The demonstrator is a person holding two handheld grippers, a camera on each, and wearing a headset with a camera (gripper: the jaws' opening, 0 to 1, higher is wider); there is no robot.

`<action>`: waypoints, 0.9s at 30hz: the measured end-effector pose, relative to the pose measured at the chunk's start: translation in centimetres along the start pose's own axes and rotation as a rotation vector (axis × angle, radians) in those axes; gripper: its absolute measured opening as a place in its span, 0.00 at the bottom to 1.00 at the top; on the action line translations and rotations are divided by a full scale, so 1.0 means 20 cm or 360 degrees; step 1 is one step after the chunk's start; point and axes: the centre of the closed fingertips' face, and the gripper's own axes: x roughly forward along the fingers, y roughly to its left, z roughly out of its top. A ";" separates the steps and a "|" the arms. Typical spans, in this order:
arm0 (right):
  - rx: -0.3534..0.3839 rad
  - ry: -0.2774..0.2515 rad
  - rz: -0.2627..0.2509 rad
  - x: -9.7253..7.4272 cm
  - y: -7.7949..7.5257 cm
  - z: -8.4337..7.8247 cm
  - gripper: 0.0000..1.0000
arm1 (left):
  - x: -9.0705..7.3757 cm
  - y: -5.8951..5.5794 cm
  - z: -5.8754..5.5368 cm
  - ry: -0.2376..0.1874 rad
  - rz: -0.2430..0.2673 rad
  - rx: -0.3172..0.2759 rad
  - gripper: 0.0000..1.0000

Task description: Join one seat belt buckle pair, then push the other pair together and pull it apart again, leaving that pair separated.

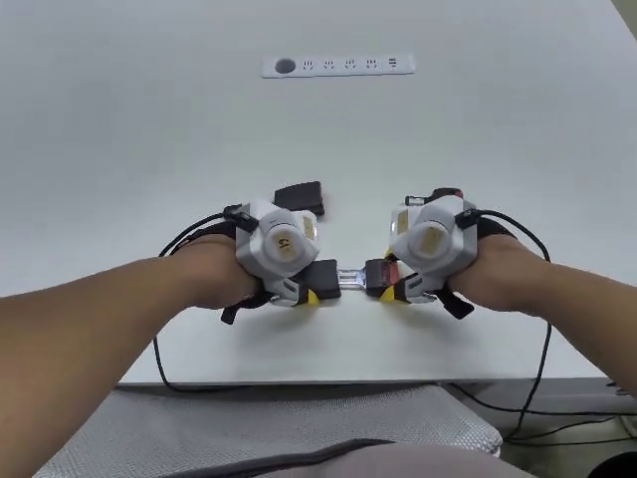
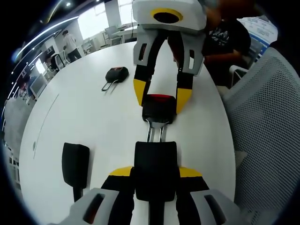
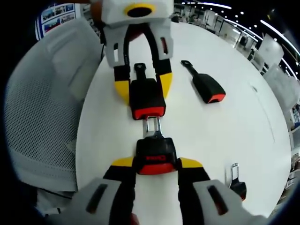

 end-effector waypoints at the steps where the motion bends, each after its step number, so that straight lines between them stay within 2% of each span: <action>1: -0.0021 0.0007 -0.0006 0.00 0.00 0.00 0.35 | 0.00 0.00 0.00 0.0006 -0.0003 -0.0003 0.34; 10: -0.0010 -0.0031 0.0008 0.00 0.00 0.01 0.34 | 0.00 0.00 0.00 0.0000 -0.0011 -0.0027 0.34; 15: -0.0044 -0.0060 0.0013 0.03 0.02 0.07 0.34 | 0.00 0.00 0.00 -0.0023 -0.0017 -0.0030 0.35; 16: -0.0062 -0.0028 0.0017 0.03 0.01 0.06 0.34 | 0.00 0.00 0.00 -0.0026 -0.0019 -0.0045 0.35; 18: -0.0055 -0.0039 0.0021 0.02 0.01 0.06 0.34 | 0.00 0.00 0.00 -0.0031 -0.0022 -0.0059 0.35; 21: -0.0036 -0.0042 0.0035 0.03 0.01 0.06 0.34 | 0.01 0.00 0.00 -0.0018 -0.0049 -0.0051 0.34; 25: -0.0069 -0.0011 0.0038 0.03 0.01 0.08 0.33 | 0.01 0.00 0.00 0.0000 -0.0073 -0.0033 0.34; 27: -0.0063 -0.0011 0.0041 0.03 0.01 0.08 0.32 | 0.01 0.00 0.00 -0.0013 -0.0077 -0.0015 0.34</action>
